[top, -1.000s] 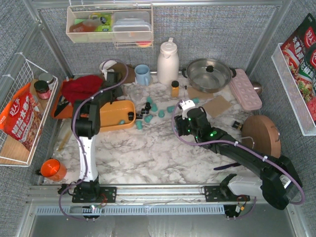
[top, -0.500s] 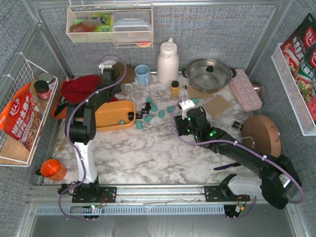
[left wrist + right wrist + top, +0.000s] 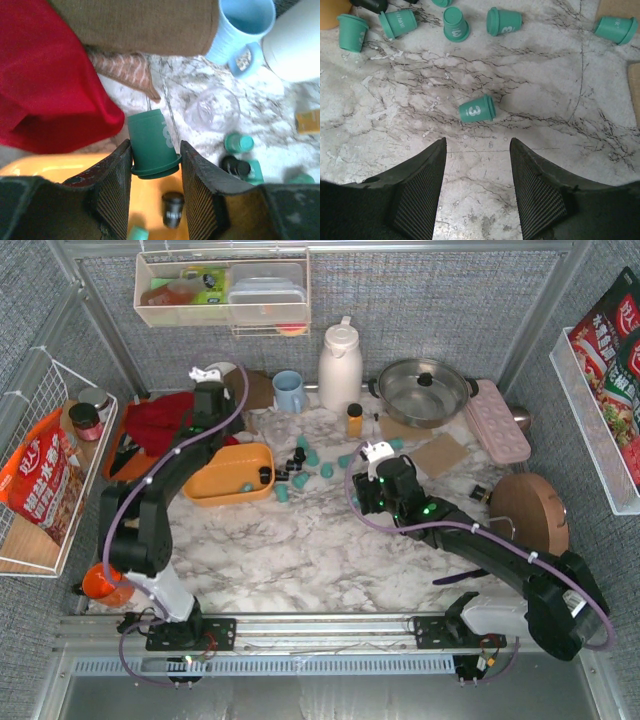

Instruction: Mix the coffee capsules in the storage basket

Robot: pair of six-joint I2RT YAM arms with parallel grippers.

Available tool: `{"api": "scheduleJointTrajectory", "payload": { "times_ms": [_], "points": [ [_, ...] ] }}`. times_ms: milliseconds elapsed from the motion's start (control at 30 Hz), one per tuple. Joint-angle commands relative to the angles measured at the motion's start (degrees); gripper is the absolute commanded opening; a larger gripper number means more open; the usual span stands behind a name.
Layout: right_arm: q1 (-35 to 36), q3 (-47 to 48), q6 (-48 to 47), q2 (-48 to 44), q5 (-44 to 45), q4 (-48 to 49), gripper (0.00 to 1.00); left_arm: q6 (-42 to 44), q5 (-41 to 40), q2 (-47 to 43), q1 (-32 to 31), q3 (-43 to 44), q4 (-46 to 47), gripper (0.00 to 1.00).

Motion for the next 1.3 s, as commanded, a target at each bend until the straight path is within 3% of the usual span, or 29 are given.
{"api": "scheduleJointTrajectory", "payload": {
  "times_ms": [0,267,533,900,1100,1267],
  "points": [
    [0.07,0.92,-0.45,0.78,2.19,0.43,0.59,0.31,4.78,-8.19,-0.59,-7.03,0.03,0.47],
    [0.08,-0.69,0.21,-0.91,3.21,1.70,0.59,1.91,8.80,-18.22,-1.07,-19.64,-1.67,0.47],
    [0.09,-0.81,4.98,-2.96,4.36,-2.26,0.59,-0.61,8.89,-16.41,-1.09,-24.03,1.28,0.50],
    [0.06,-1.36,9.28,-7.94,9.69,-11.37,0.69,-3.04,7.26,-12.96,-1.07,-22.82,-0.22,0.76],
    [0.06,-0.75,12.21,-7.94,13.23,-14.32,0.73,-3.98,8.13,-17.95,-1.09,-22.47,-2.41,0.98],
    [-0.07,-0.14,14.99,-5.21,14.12,-14.08,0.73,-3.39,9.22,-26.27,-1.07,-20.71,-5.18,0.99]
  ]
}}
